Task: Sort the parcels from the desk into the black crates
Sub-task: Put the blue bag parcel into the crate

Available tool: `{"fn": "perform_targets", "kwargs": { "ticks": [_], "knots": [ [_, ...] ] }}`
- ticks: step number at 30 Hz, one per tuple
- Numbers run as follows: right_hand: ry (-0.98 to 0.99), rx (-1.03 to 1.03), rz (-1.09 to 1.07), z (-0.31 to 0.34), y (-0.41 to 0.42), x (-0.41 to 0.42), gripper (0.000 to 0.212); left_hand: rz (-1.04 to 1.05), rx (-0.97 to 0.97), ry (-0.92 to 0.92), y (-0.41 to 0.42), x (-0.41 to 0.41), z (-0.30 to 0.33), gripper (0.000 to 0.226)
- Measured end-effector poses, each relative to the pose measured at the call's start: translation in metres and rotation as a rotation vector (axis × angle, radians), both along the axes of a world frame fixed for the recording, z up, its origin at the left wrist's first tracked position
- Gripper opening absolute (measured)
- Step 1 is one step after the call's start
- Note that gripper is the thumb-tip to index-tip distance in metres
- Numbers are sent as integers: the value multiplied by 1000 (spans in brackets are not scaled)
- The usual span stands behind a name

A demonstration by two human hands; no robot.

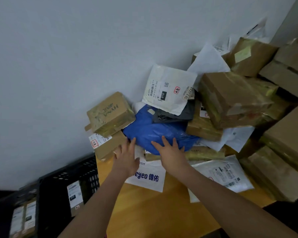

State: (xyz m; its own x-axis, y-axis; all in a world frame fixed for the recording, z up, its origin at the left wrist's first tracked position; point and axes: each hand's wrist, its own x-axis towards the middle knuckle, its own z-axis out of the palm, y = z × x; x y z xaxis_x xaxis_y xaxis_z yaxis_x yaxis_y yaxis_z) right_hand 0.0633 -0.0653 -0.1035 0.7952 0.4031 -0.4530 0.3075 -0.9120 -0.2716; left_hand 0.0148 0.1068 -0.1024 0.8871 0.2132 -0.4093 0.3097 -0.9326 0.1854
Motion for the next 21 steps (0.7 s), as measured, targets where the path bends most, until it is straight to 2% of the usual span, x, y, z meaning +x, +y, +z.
{"fn": "perform_targets", "kwargs": {
  "ticks": [3,10,17,21],
  "knots": [
    [5,69,-18,11,-5,10,65,85,-14,28,15,1,7,80],
    [-58,331,-106,35,-21,11,51,174,-37,-35,49,20,21,78],
    [-109,364,-222,89,-43,13,44,71,-80,-37,55,27,35,90],
    [-165,464,-290,109,-49,12,44,-92,-235,-29,41,31,61,94]
  ]
}}
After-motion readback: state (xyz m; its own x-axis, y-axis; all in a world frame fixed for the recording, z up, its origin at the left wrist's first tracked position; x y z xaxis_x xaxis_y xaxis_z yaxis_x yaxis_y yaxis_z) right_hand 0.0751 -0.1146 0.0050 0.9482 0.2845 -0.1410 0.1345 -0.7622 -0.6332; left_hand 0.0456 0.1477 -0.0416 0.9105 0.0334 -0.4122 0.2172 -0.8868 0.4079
